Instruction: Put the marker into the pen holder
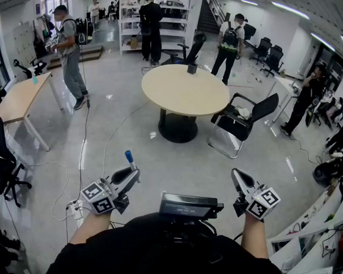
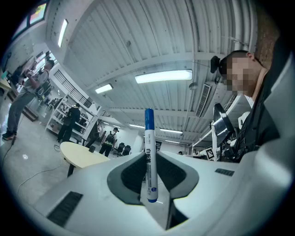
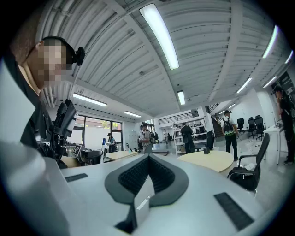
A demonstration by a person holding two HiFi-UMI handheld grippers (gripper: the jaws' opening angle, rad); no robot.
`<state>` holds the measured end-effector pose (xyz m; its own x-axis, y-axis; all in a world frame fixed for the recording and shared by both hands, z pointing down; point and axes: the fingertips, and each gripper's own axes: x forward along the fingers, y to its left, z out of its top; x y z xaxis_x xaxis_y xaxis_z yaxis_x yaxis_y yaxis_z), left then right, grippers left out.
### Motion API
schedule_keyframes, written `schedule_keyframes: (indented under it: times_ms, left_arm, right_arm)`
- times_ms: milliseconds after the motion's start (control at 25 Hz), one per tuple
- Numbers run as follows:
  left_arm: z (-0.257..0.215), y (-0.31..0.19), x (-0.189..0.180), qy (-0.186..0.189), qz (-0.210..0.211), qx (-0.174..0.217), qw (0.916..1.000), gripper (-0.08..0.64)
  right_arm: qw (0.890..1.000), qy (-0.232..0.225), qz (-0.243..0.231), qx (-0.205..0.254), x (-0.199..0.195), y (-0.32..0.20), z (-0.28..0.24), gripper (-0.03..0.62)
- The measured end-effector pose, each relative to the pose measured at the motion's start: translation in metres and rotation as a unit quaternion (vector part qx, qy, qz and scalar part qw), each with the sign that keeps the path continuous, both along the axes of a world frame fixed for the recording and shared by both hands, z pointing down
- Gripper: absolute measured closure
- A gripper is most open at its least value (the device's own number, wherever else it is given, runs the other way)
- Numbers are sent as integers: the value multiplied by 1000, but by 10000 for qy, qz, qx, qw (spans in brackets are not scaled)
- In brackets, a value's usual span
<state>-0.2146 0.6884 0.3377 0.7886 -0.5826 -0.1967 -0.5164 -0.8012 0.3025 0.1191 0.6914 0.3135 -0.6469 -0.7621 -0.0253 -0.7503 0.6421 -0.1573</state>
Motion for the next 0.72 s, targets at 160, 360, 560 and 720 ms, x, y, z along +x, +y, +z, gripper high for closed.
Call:
schedule_keyframes:
  times_ms: [160, 360, 560, 720]
  left_arm:
    - [-2, -7, -6, 5, -15, 54, 10000, 488]
    - [-1, -10, -12, 17, -12, 36, 10000, 488]
    - [-2, -16, -26, 69, -20, 31, 10000, 488]
    - [-1, -18, -49, 115, -115, 6, 9999, 488]
  right_arm:
    - [10000, 40, -45, 33, -8, -9, -1, 588]
    - [10000, 57, -74, 18, -16, -14, -3, 588]
    - [9996, -188, -165, -86, -29, -22, -7, 588]
    - [9994, -233, -232, -78, -50, -30, -12, 588]
